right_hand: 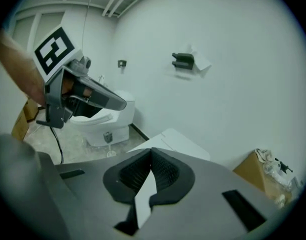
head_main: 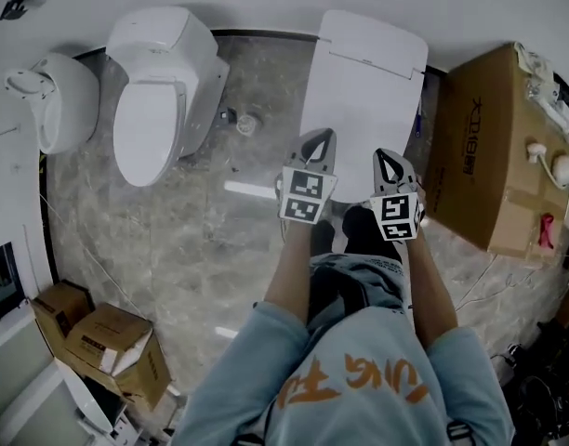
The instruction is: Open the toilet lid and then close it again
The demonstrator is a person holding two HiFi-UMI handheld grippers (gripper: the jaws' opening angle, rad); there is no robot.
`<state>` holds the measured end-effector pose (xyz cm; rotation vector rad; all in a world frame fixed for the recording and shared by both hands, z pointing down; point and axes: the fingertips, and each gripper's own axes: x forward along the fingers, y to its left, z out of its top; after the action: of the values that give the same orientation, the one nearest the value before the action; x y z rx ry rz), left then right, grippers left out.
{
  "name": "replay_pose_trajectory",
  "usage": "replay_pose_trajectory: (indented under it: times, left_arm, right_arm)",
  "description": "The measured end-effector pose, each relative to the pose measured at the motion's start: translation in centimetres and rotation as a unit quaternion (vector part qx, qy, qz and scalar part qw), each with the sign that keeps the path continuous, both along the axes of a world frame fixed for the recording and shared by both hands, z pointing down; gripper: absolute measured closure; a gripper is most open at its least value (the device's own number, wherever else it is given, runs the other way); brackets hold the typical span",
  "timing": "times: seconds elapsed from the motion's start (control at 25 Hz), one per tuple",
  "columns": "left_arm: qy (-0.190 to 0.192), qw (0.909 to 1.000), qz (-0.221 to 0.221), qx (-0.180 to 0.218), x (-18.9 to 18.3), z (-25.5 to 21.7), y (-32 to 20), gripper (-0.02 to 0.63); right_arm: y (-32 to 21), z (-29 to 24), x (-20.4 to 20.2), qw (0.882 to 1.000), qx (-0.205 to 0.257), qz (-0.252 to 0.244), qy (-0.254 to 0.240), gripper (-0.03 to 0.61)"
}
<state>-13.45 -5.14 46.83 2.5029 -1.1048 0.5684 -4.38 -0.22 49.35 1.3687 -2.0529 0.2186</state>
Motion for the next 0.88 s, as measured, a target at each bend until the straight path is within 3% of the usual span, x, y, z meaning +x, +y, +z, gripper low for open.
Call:
replay_pose_trajectory:
  times: [0.12,0.28,0.6,0.76,0.88]
  left_arm:
    - [0.020,0.9989,-0.012,0.042,0.4,-4.8,-2.2,0.588]
    - [0.059,0.9935,-0.028,0.093,0.7,-11.5,-4.9,0.588]
    - [0.123,0.9658,-0.036,0.225,2.8,-26.2,-8.2,0.588]
    - [0.139,0.9525,-0.046,0.267,3.5,-31.5,-8.5,0.588]
    - [0.131,0.9479,-0.037,0.288,4.3,-33.1,-7.8,0.587]
  right_arm:
    - [-2.8,-4.8,0.6,0.997,0.035,0.040,-0.060,0.565]
    - [-6.3,-12.4,1.3,0.975,0.092,0.096,-0.178,0.565]
    - [-9.5,-27.7,1.7,0.946,0.231,0.076,-0.213,0.566]
    - [-10.5,-32.2,2.8,0.930,0.273,0.088,-0.230,0.566]
    - [-10.8,-33.6,3.2,0.923,0.283,0.102,-0.239,0.566]
